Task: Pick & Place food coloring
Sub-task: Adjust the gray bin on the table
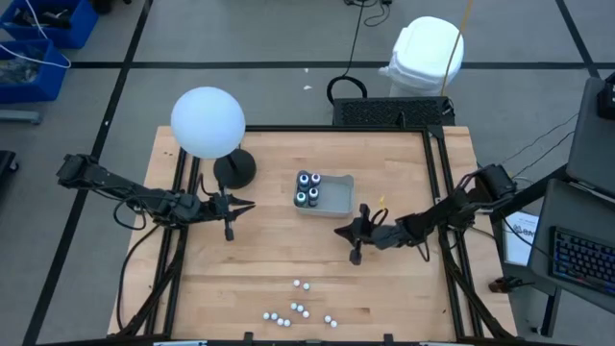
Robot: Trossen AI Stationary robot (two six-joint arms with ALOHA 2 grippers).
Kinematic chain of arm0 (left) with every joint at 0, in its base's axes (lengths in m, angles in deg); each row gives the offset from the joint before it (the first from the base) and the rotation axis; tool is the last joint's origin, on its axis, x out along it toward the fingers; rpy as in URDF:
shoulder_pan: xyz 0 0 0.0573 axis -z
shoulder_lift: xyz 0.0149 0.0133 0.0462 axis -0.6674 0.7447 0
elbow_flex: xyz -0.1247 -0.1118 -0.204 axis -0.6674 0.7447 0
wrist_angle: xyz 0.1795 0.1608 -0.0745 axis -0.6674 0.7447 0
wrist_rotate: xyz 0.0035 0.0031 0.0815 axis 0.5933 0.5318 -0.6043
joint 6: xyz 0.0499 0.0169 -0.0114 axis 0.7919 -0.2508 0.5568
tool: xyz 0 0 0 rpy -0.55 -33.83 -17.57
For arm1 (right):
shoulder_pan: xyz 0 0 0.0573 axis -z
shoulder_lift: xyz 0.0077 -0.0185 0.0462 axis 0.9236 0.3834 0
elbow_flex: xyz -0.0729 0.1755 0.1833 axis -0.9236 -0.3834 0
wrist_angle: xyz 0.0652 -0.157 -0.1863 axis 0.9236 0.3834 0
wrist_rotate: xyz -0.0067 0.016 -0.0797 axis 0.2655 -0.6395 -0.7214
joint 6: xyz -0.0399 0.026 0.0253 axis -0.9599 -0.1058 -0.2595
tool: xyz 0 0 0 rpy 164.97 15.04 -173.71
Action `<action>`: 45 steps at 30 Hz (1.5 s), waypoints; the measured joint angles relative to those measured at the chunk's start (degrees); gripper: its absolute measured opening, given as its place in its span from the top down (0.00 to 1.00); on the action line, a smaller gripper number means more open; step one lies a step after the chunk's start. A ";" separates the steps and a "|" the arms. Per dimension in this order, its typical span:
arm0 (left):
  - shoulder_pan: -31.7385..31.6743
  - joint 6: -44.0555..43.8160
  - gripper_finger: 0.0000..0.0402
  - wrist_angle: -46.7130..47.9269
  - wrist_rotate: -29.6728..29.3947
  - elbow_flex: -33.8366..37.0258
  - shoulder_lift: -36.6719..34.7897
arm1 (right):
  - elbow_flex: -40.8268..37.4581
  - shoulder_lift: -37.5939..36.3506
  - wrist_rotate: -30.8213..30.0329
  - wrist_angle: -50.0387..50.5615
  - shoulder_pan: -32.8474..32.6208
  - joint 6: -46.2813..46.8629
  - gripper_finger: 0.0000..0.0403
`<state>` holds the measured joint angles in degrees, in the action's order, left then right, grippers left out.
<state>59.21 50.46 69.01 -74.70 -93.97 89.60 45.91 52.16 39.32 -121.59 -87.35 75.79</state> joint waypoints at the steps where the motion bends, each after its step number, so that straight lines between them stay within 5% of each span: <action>1: -0.02 0.00 0.91 0.00 0.00 0.00 0.00 | 0.00 0.44 -0.02 -0.07 0.02 0.35 1.00; 45: -0.01 -0.44 0.91 0.00 -0.01 0.00 0.00 | 0.00 1.22 -7.58 5.61 4.20 4.48 1.00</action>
<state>59.20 50.02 69.01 -74.71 -93.97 89.60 45.91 53.38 31.75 -115.99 -83.15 80.27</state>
